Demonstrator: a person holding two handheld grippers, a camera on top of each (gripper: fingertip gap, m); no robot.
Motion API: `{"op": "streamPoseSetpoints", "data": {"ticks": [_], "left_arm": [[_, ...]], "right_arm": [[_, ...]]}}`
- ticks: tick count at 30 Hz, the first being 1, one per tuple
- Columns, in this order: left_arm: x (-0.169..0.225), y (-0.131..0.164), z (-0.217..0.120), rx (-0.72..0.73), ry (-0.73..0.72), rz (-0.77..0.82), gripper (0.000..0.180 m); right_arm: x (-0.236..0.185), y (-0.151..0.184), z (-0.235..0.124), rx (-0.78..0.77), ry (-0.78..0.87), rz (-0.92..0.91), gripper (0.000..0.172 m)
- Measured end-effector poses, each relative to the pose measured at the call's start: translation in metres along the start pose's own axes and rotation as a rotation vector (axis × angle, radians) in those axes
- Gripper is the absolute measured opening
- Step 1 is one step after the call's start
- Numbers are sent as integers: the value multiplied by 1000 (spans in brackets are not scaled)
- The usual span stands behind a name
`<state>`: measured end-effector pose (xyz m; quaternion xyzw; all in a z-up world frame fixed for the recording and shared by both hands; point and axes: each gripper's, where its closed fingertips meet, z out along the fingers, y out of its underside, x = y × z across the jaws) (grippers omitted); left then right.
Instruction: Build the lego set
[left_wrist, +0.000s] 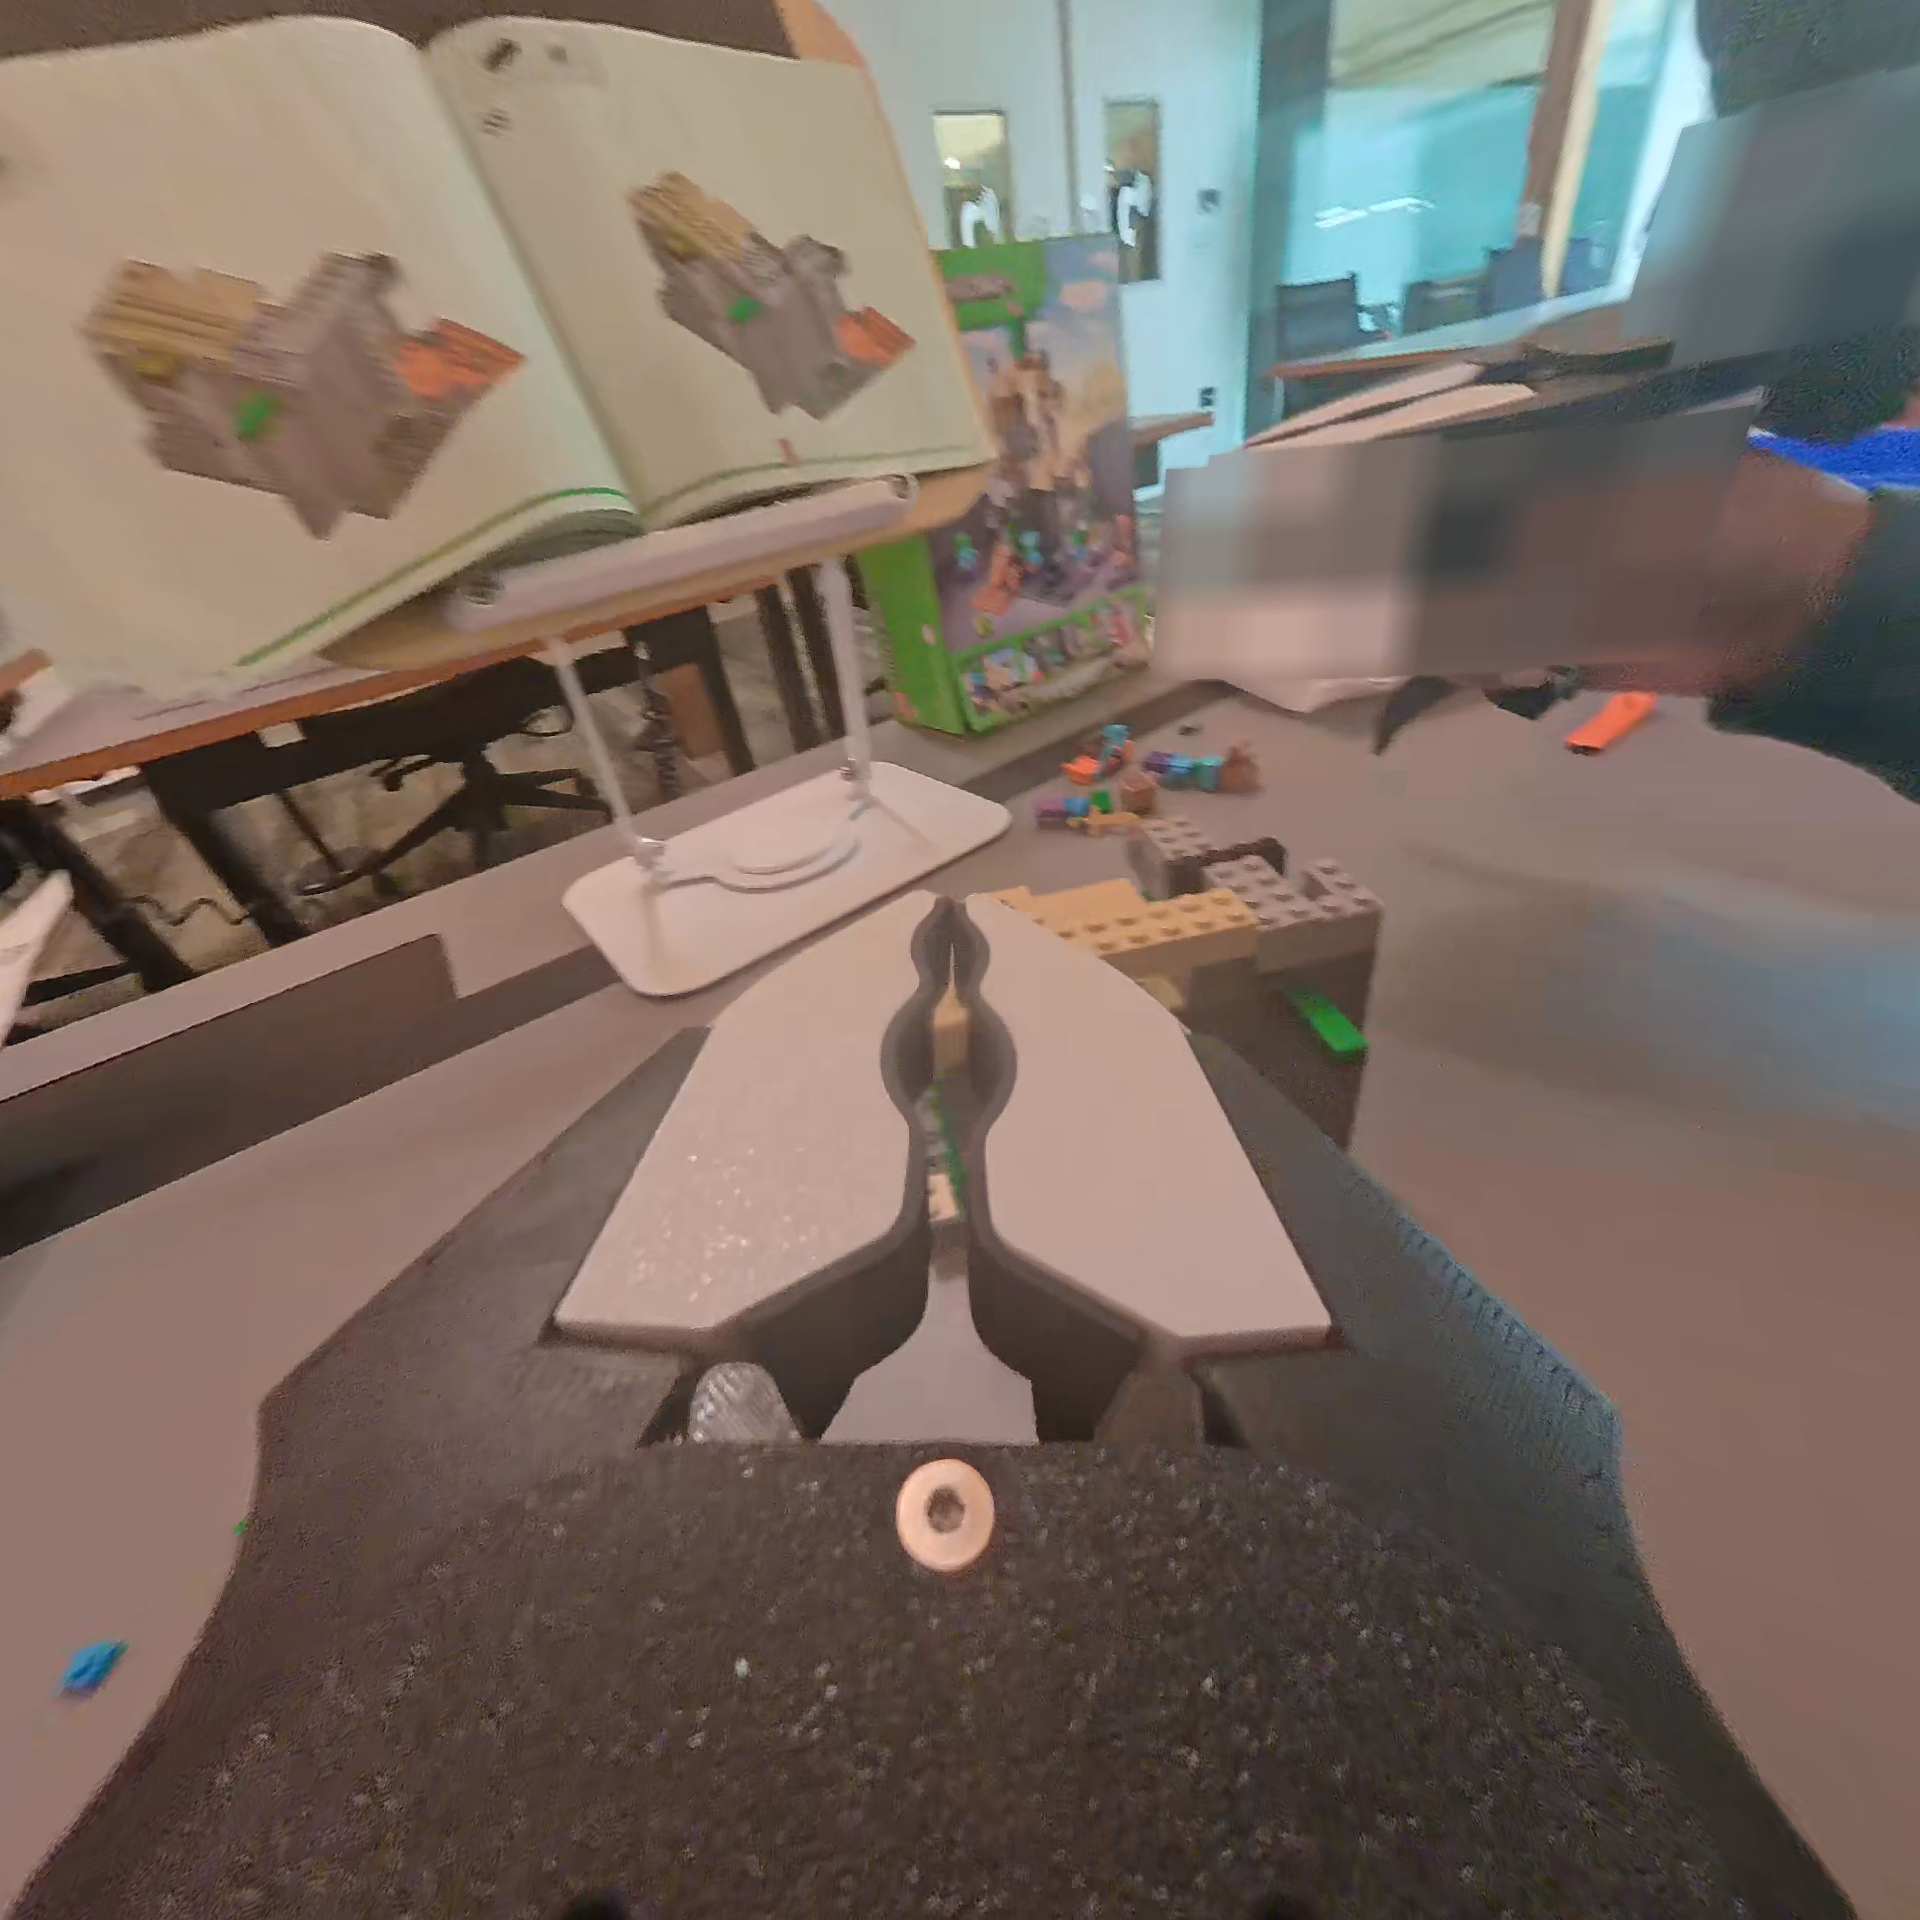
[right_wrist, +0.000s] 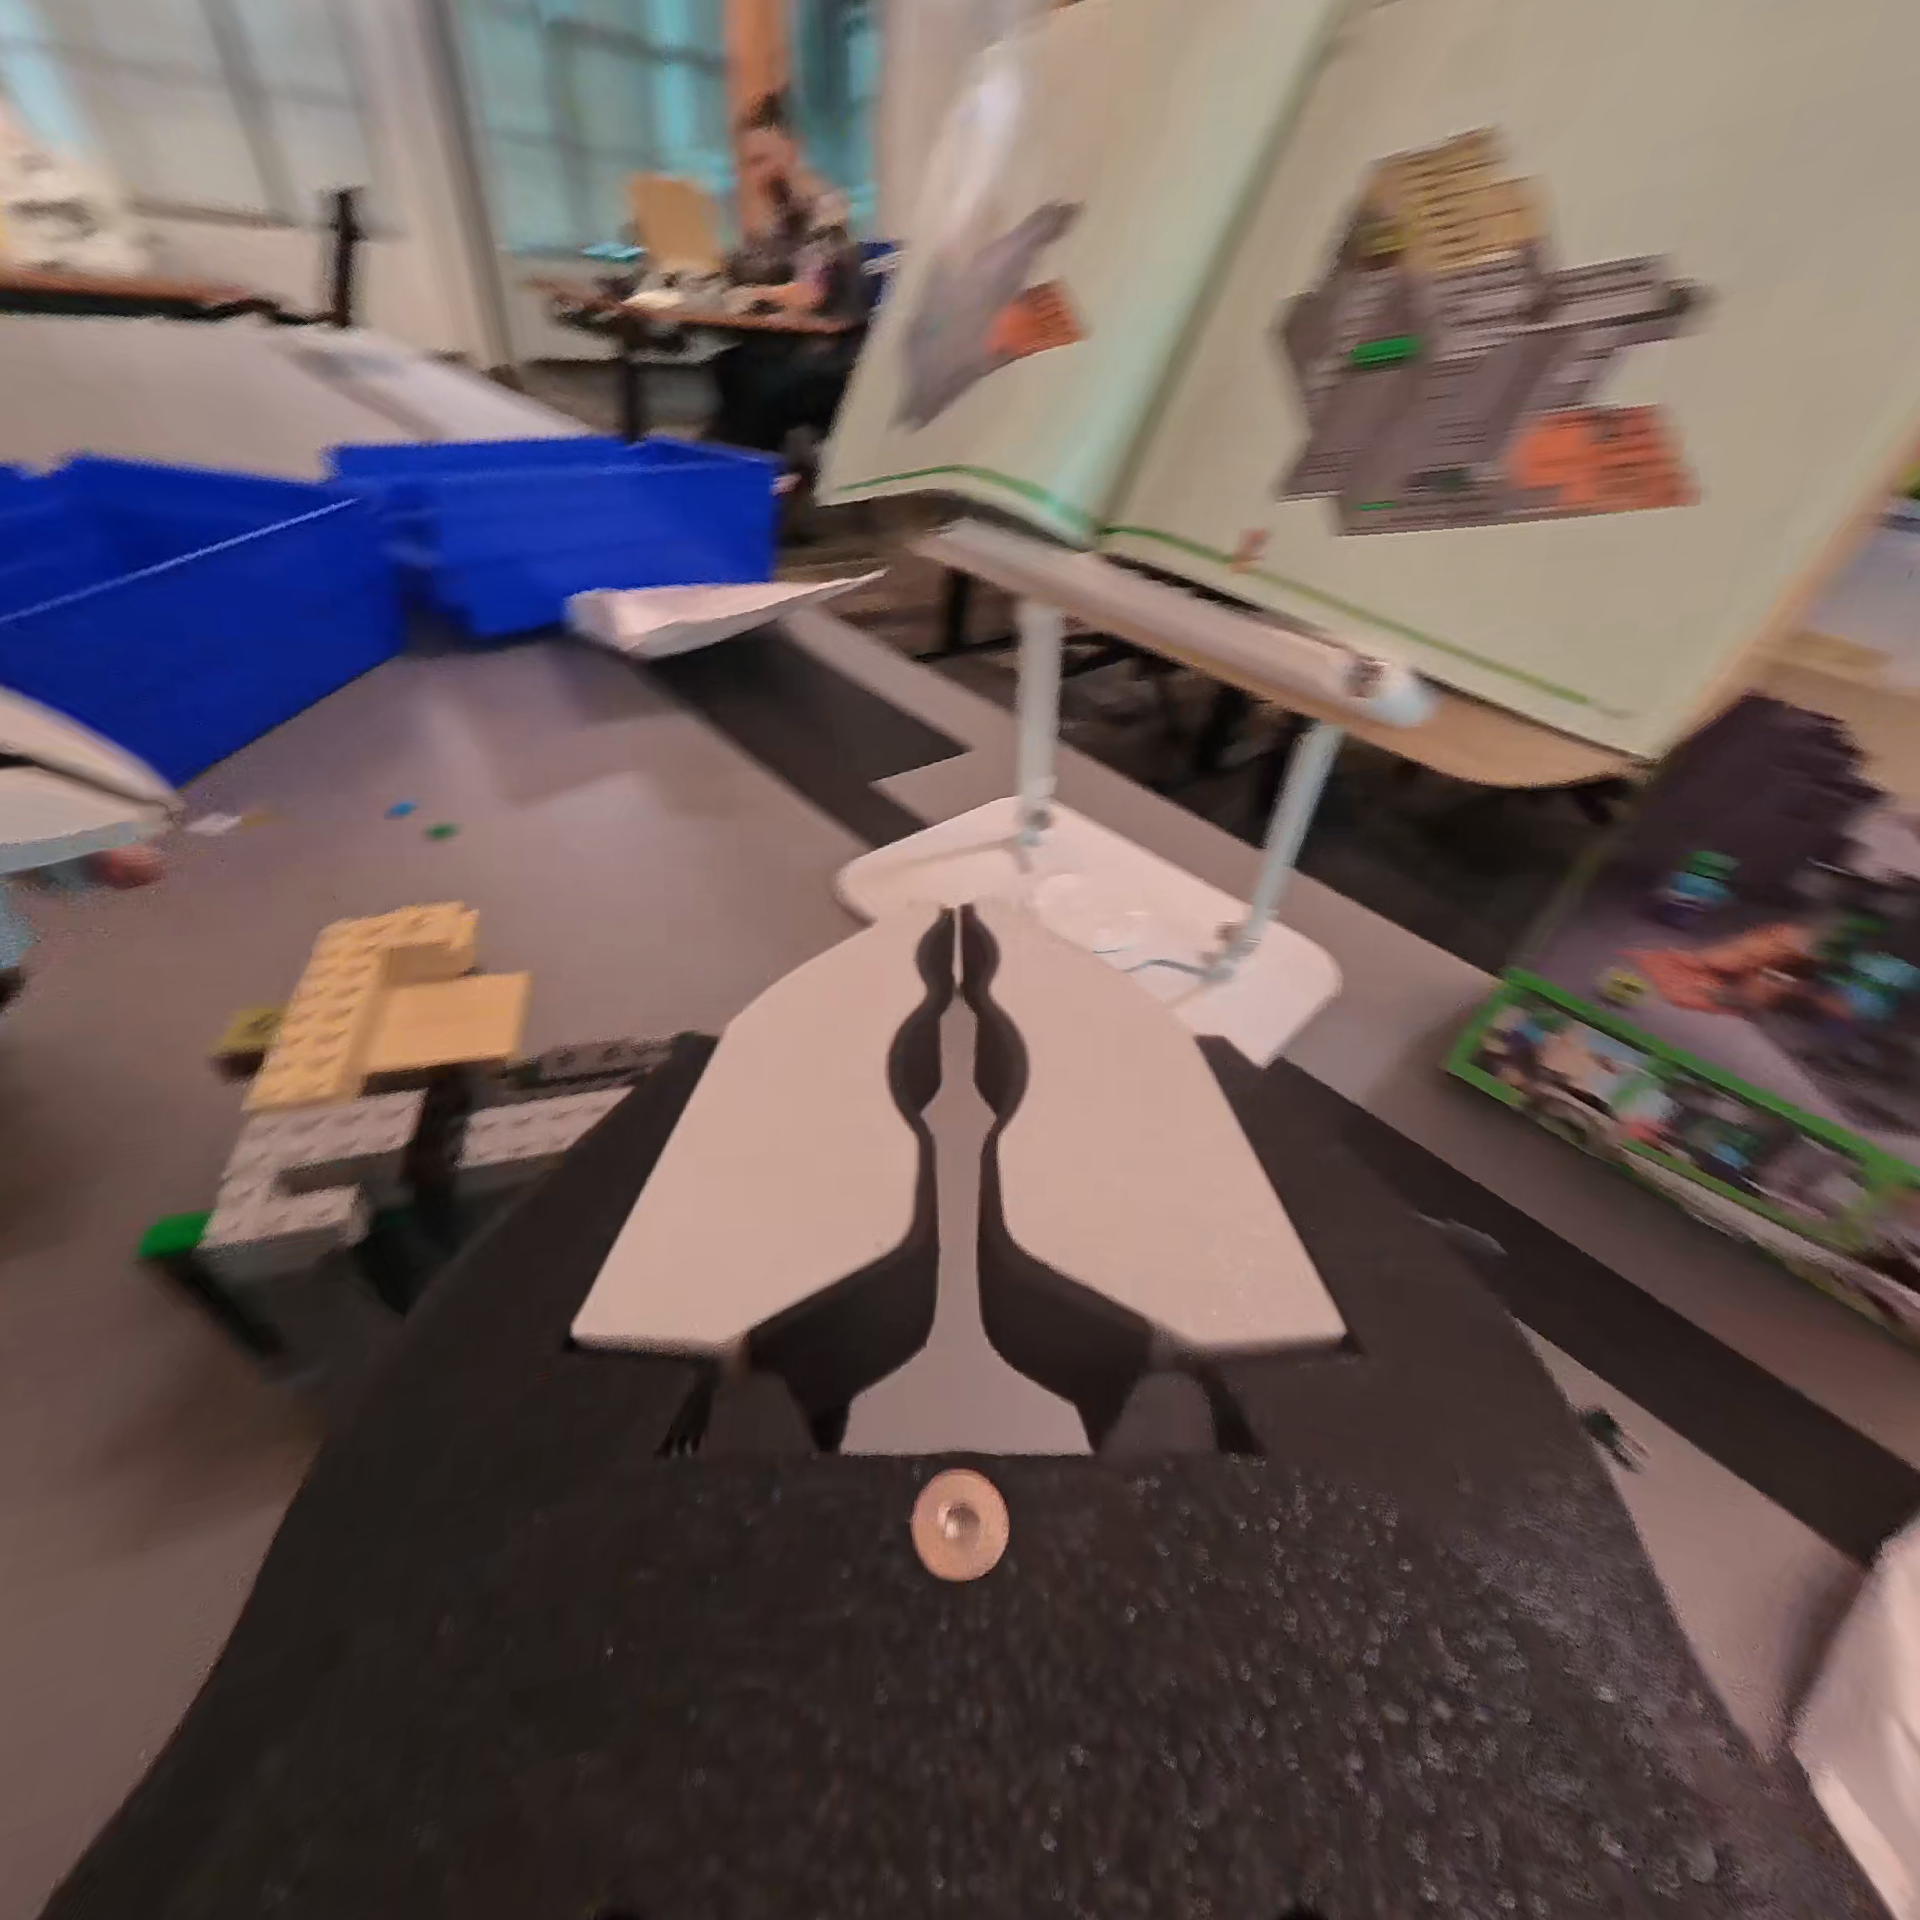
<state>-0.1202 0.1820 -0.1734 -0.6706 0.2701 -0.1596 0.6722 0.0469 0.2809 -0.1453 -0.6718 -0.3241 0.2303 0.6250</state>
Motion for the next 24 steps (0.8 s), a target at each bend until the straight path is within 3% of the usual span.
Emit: {"op": "streamPoseSetpoints", "data": {"ticks": [4,9,24], "left_arm": [[-21,-3,-6,26,-82,-7,0],[-34,1,-10,22,-130,14,0],[-43,8,-9,-7,-160,38,0]], "right_arm": [[40,-5,-2,7,208,-30,0],[97,-18,6,6,327,-159,0],[160,-17,79,-237,235,-971,24]]}}
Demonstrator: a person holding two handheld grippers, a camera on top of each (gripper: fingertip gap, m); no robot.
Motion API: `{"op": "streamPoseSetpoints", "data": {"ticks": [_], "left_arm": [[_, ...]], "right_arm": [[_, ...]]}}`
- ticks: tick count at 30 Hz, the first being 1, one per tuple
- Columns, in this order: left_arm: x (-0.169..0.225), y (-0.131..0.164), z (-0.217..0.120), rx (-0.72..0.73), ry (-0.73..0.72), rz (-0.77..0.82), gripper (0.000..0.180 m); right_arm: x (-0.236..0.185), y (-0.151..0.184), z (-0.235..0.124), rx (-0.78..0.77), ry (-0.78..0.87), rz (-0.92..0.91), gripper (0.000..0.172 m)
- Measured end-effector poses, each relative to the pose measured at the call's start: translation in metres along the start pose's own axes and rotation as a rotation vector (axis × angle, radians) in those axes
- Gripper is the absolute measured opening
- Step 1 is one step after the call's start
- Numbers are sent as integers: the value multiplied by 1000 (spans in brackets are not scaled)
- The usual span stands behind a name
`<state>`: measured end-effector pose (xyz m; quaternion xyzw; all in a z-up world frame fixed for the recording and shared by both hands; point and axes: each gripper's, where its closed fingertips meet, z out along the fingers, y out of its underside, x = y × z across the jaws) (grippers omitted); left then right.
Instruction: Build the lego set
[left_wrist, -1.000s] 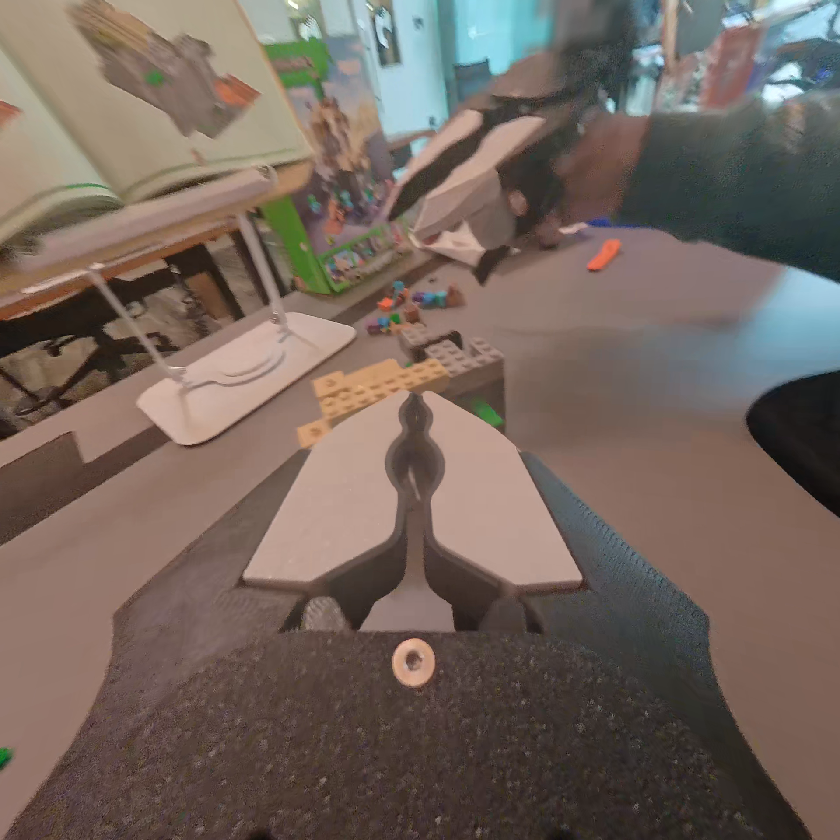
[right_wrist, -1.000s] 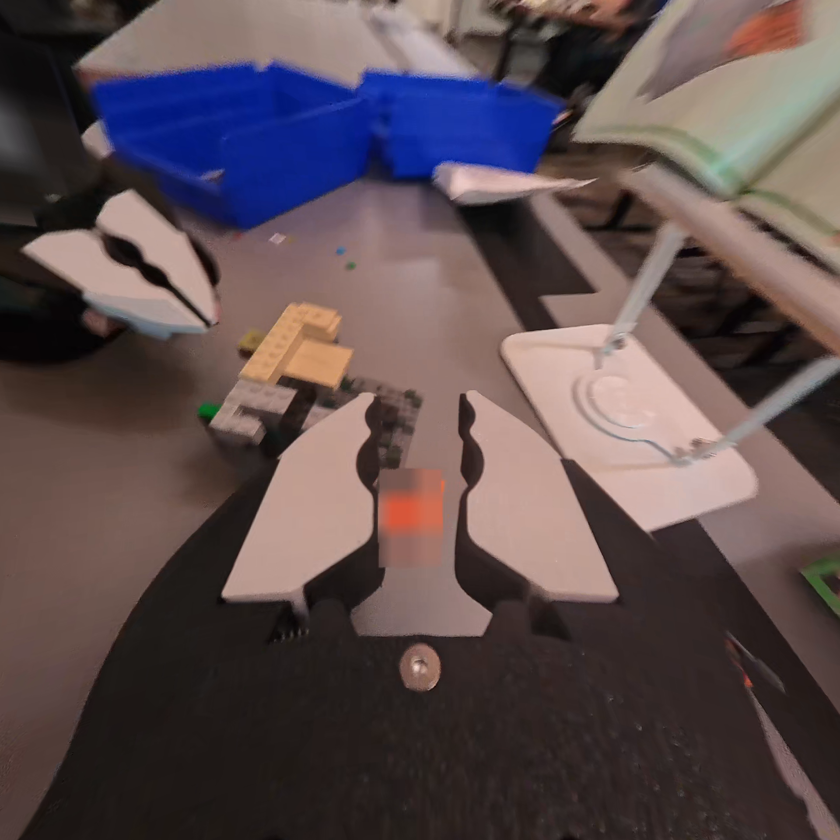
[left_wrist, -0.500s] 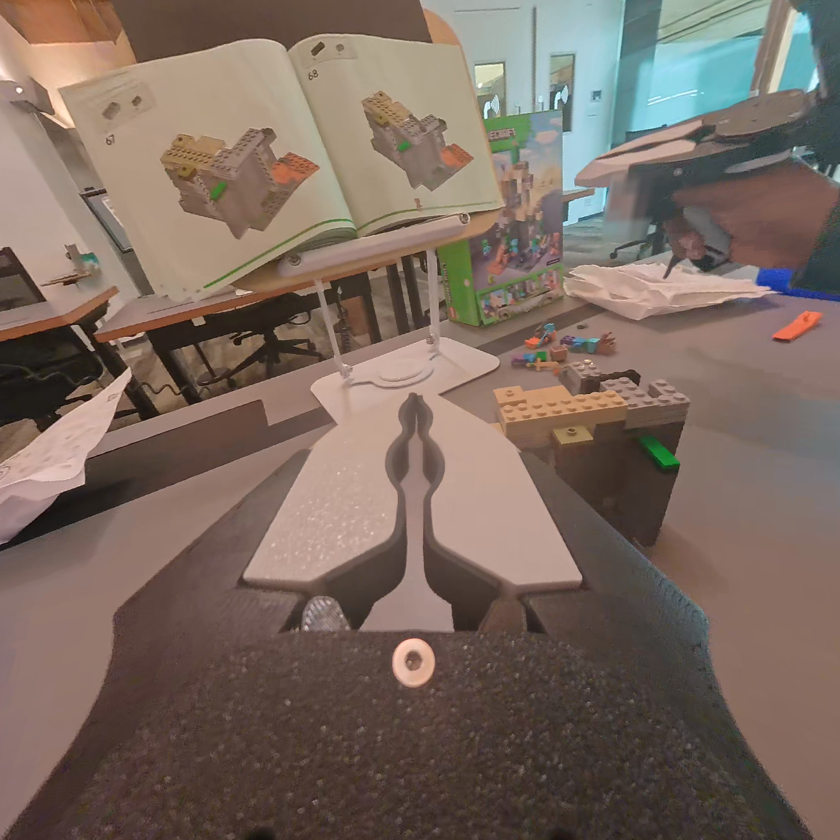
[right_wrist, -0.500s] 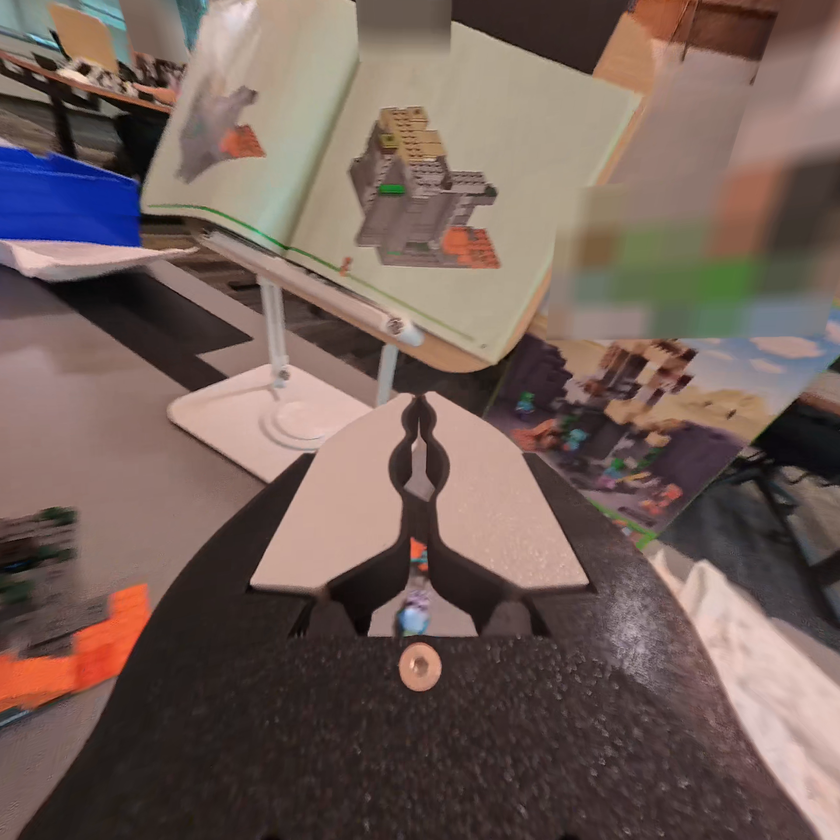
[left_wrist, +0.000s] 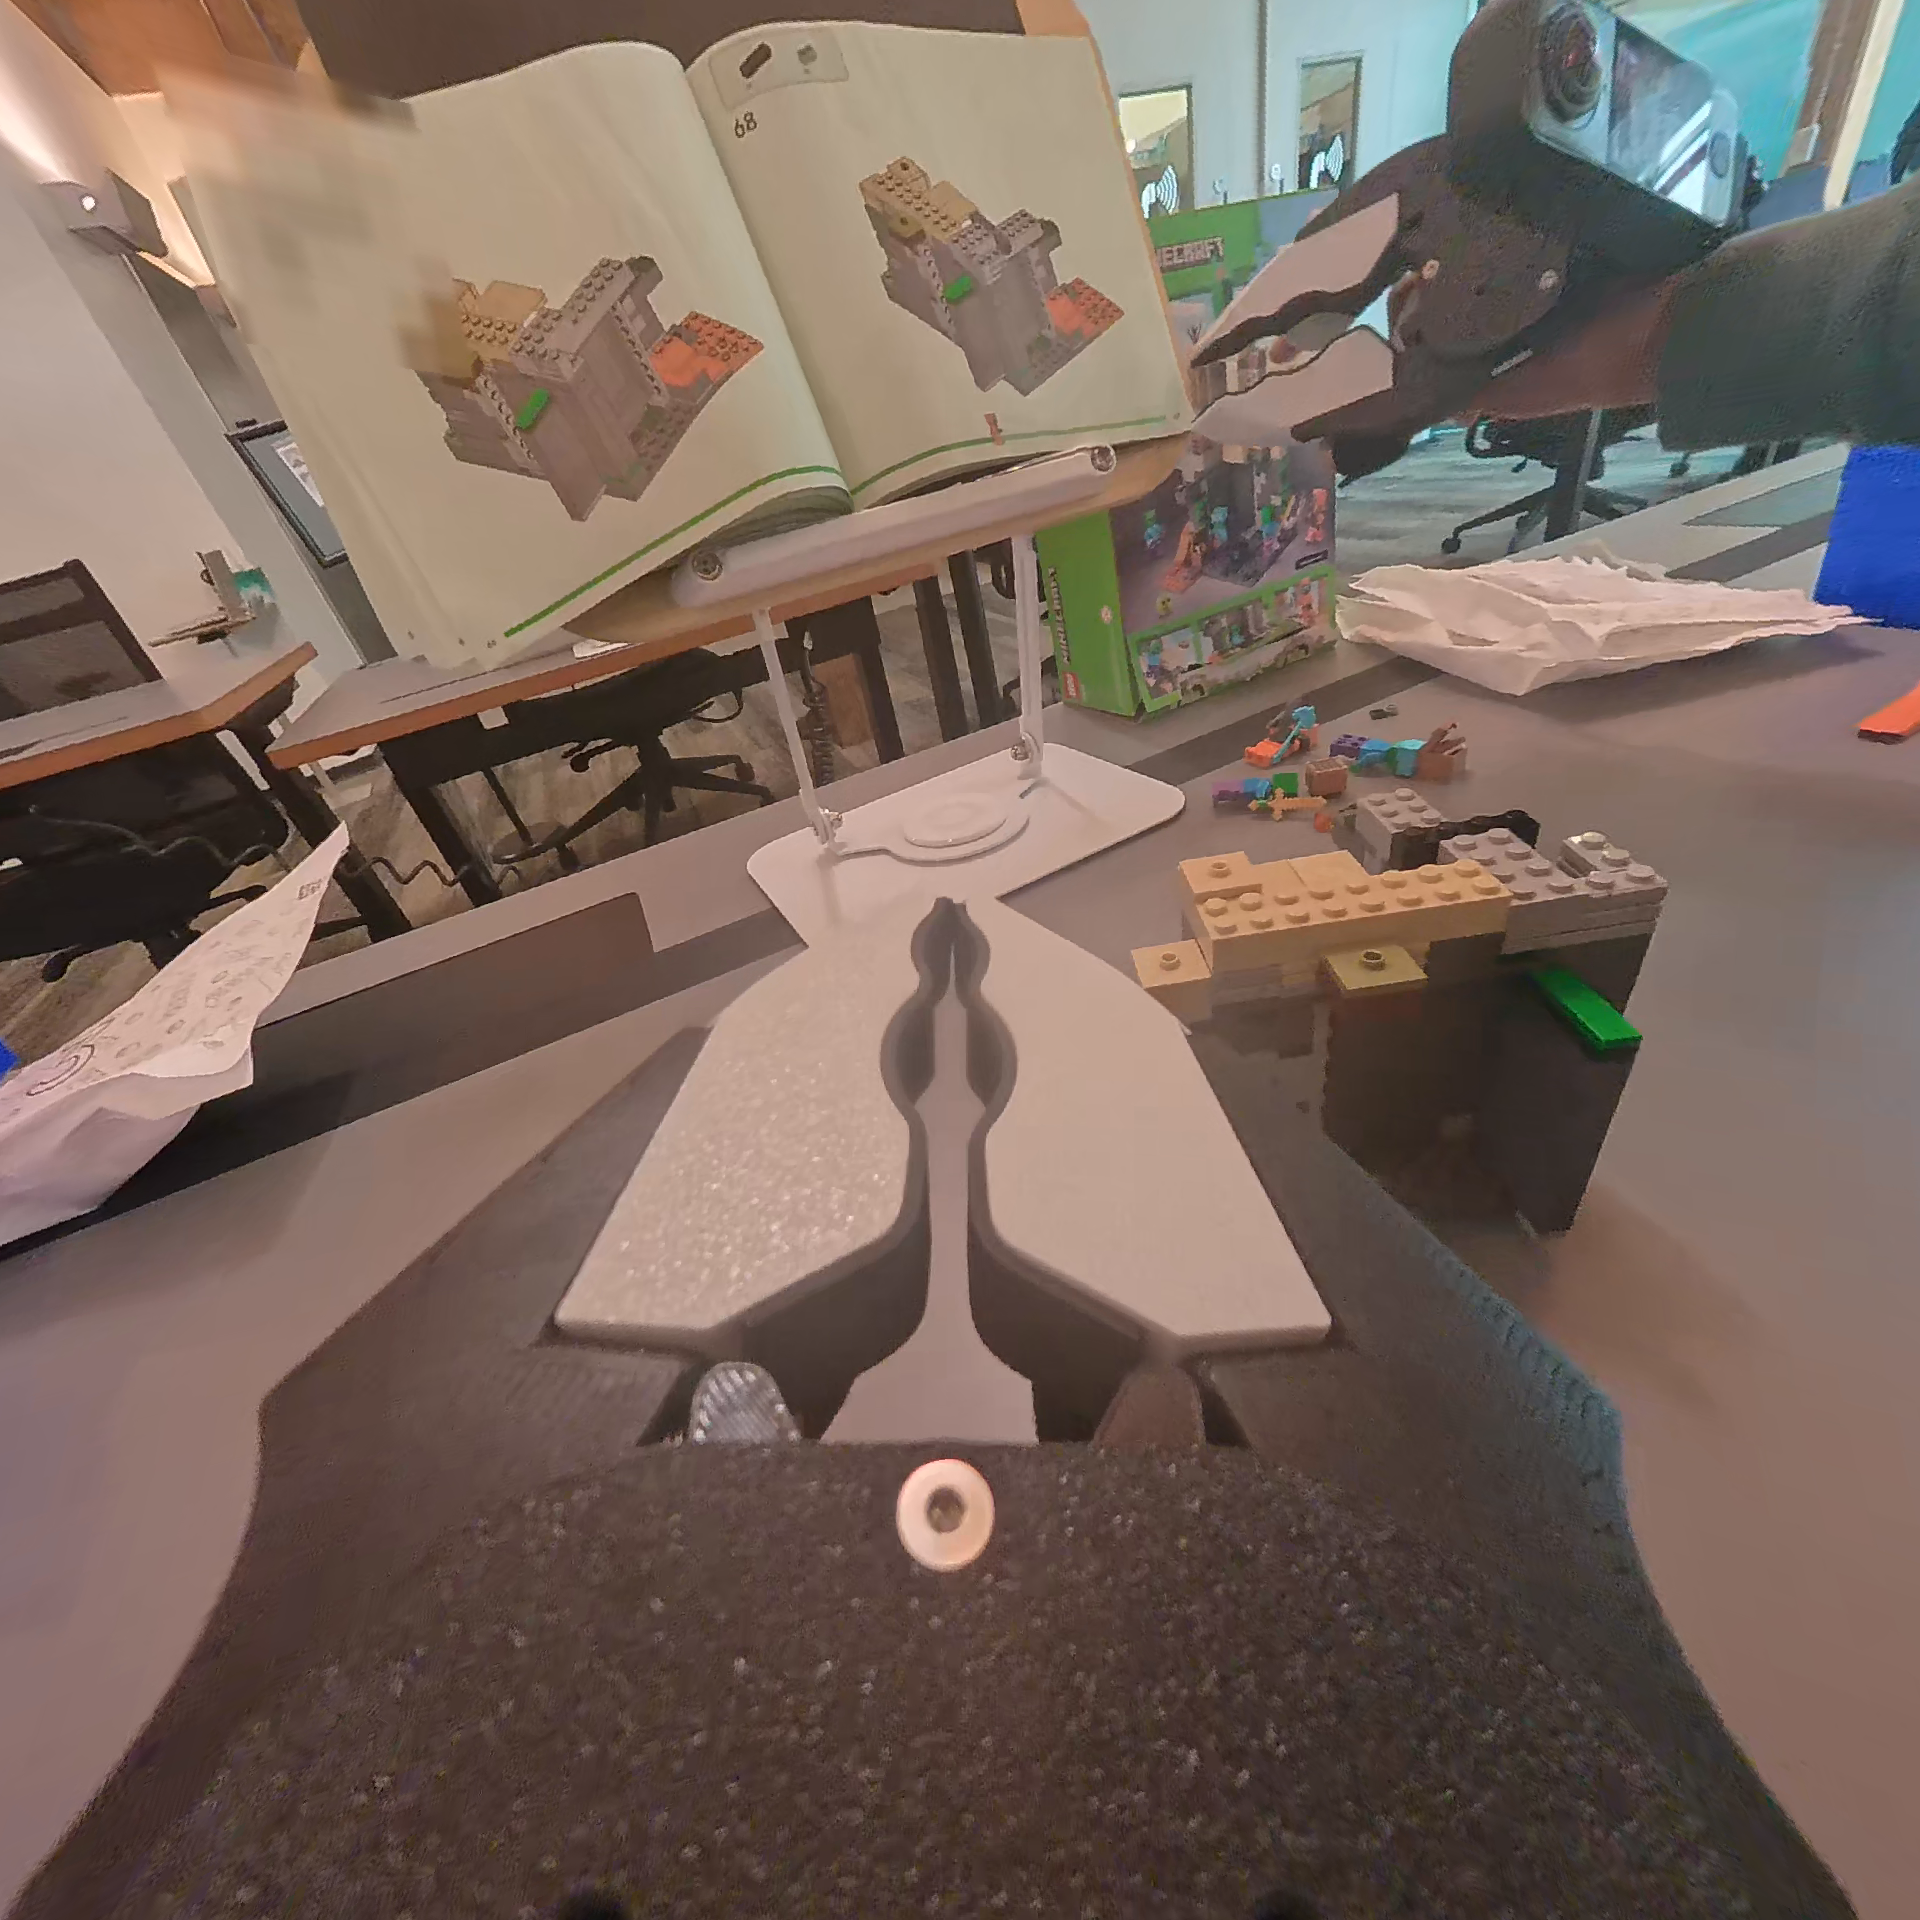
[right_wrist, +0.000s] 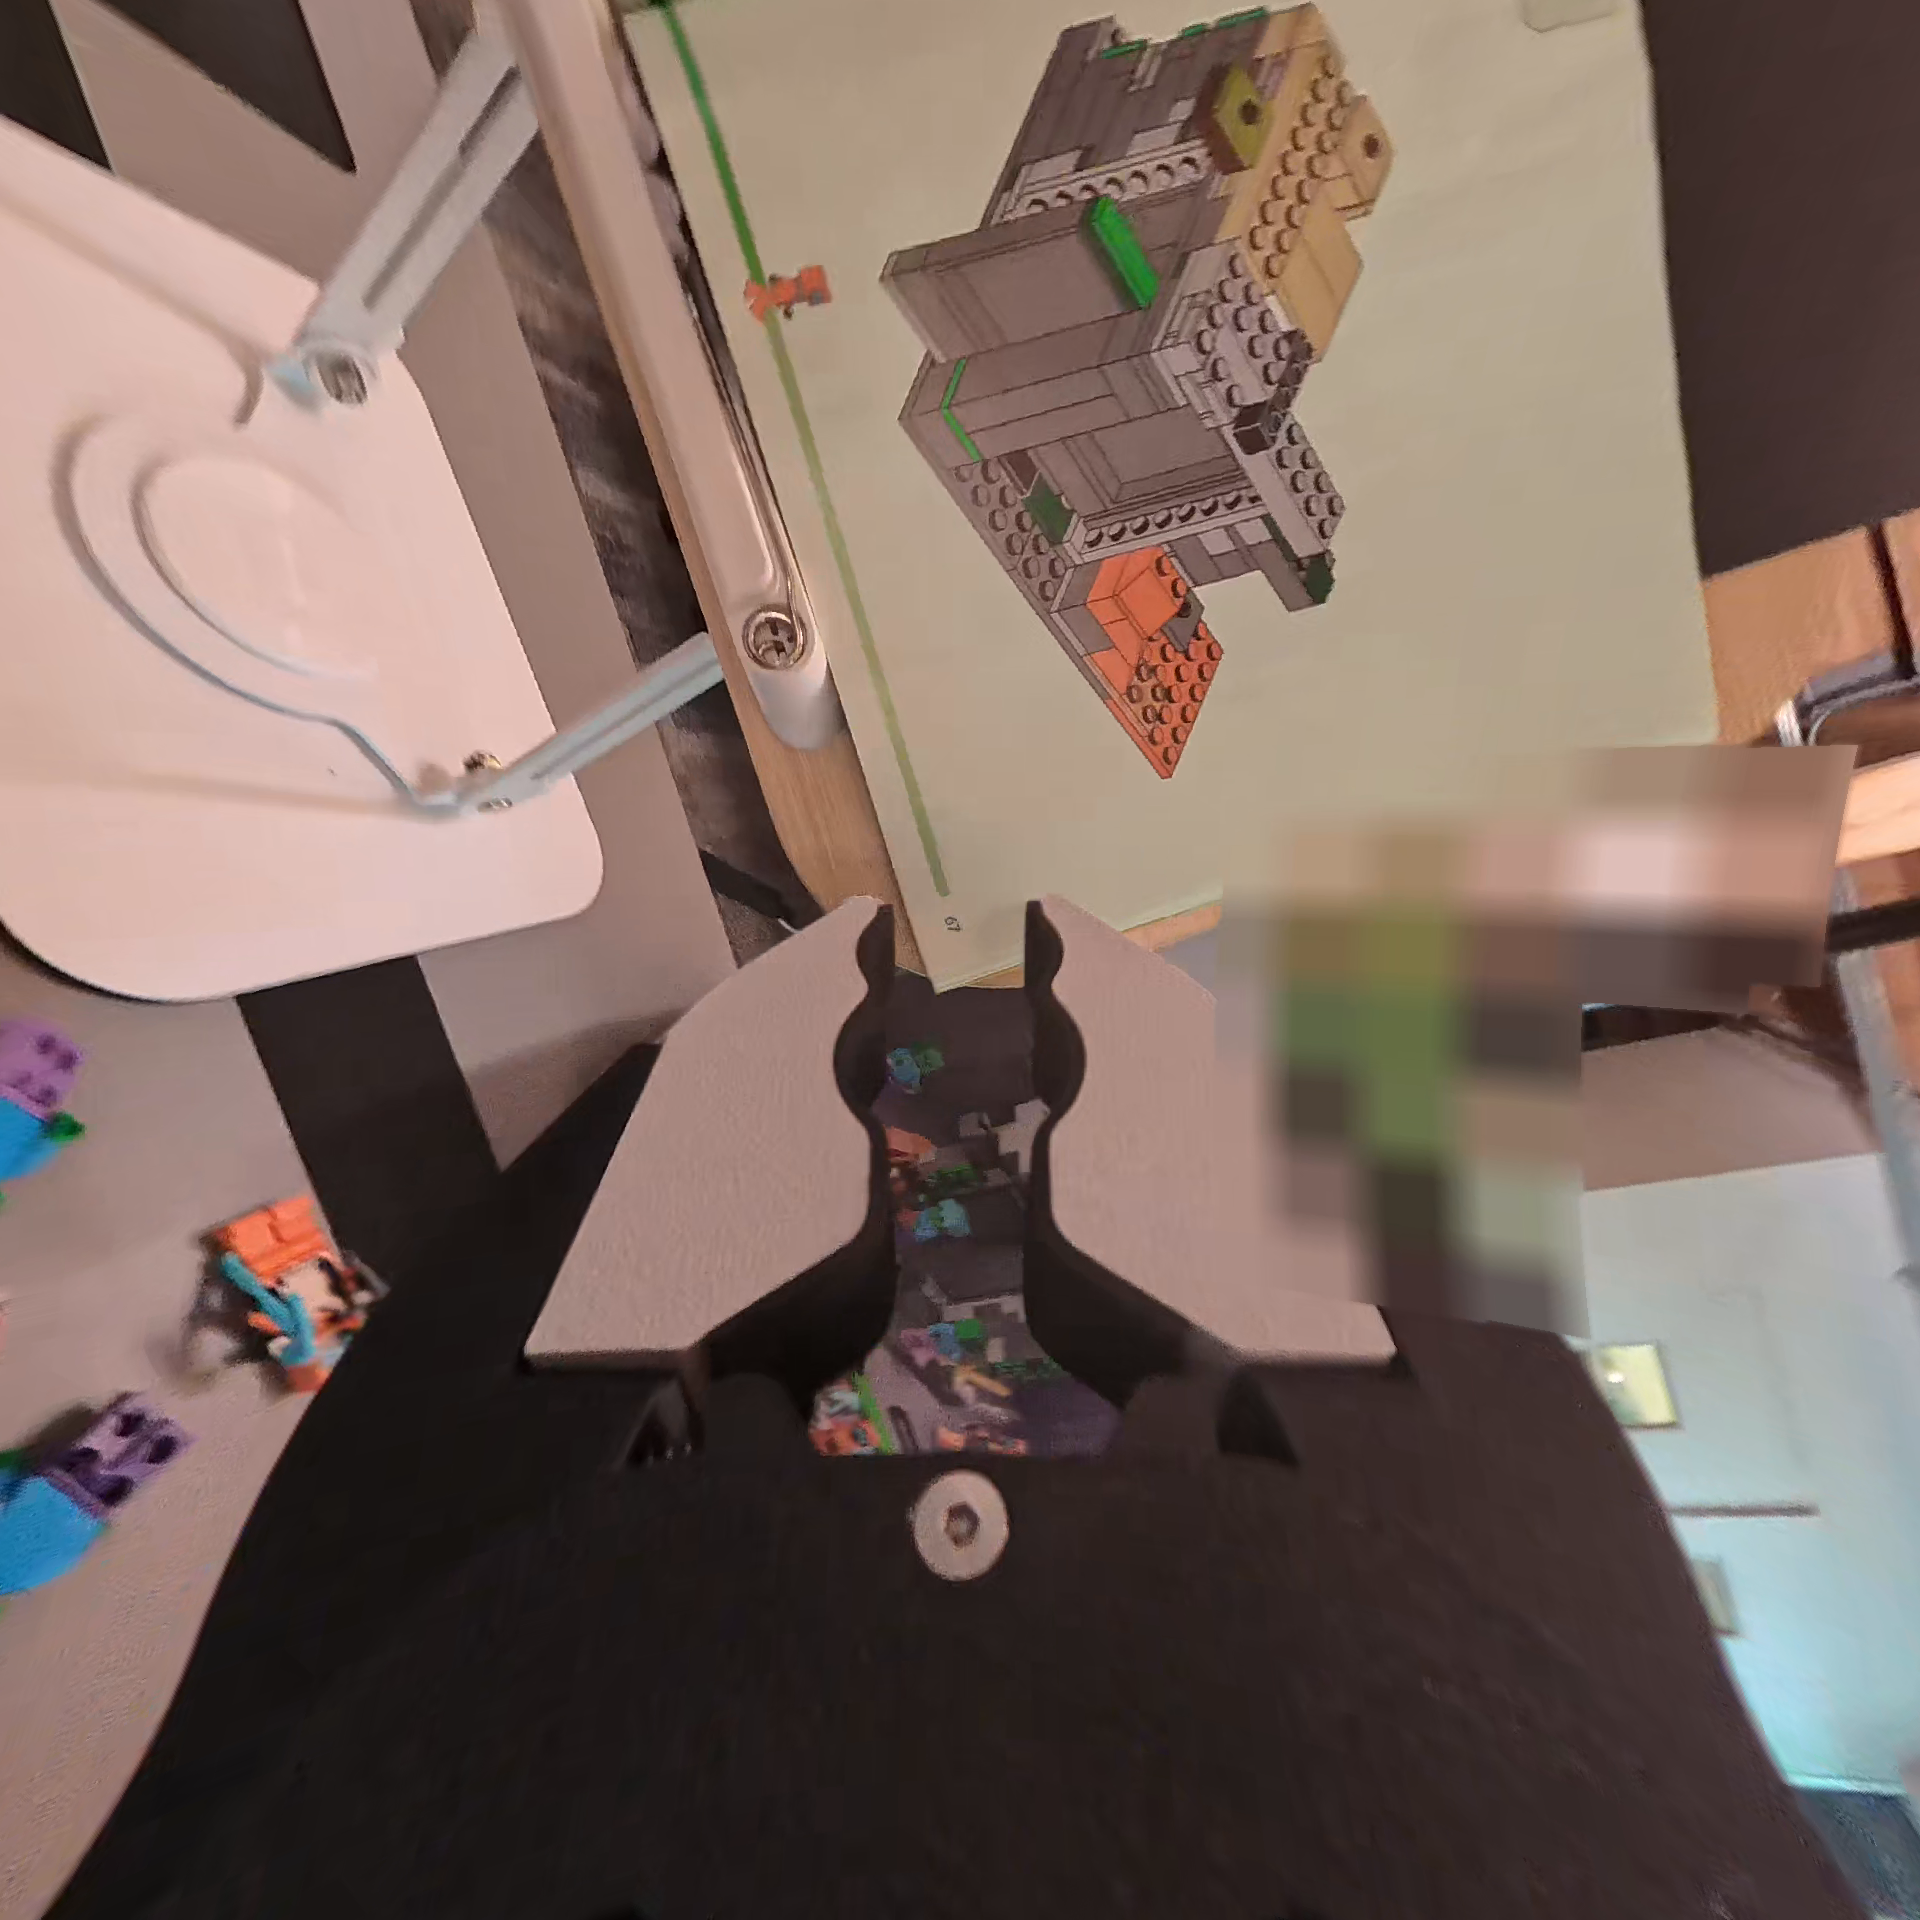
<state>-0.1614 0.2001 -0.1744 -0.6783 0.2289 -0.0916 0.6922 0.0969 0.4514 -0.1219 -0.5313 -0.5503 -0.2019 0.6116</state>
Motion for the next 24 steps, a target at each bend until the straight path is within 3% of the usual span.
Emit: {"op": "streamPoseSetpoints", "data": {"ticks": [9,24], "left_arm": [[-1,9,4,-37,0,-13,0],[7,14,6,-54,42,-17,0]], "right_arm": [[-5,10,15,-50,-39,-276,23],[-6,7,15,-71,-201,-296,3]]}}
